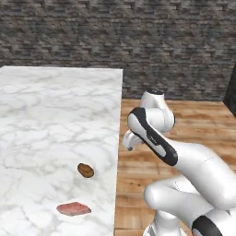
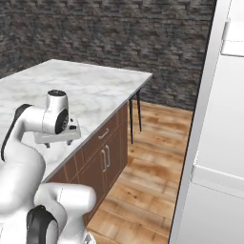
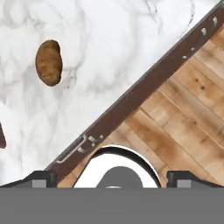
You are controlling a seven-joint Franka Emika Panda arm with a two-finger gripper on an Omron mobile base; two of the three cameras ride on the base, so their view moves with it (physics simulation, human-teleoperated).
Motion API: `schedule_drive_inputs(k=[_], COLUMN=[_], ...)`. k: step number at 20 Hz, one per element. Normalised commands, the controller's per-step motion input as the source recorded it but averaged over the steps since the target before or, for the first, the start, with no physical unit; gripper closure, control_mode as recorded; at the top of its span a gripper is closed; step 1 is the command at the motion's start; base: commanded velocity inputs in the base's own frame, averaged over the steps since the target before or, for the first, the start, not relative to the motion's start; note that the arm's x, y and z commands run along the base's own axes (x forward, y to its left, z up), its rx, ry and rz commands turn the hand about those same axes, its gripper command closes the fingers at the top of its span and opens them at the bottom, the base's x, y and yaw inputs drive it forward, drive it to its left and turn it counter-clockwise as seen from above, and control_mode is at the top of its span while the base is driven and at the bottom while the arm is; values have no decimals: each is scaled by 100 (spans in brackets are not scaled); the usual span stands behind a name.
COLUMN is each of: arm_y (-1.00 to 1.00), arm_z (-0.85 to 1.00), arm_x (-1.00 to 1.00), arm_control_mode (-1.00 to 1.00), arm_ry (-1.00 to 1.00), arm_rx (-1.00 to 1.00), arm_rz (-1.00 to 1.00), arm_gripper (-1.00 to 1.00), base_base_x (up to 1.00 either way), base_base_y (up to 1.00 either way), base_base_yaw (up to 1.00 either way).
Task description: Open the fridge, remove the orange, potato, and steak, and place them on any counter.
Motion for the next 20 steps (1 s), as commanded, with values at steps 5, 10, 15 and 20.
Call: schedule_drive_inputs(k=[5, 10, 15, 20], arm_y=[-44, -50, -47, -14], arm_z=[63, 39, 86, 60], arm_x=[-45, -36, -1, -18], arm_control_mode=[-100, -100, -100, -100], arm_ry=[-8, -2, -3, 0], arm_rx=[-4, 0, 0, -2], arm_rz=[-54, -56, -39, -6], arm_gripper=[-100, -100, -100, -100], base_base_x=[0, 0, 0, 0], base_base_y=[0, 0, 0, 0], base_base_yaw=[0, 0, 0, 0])
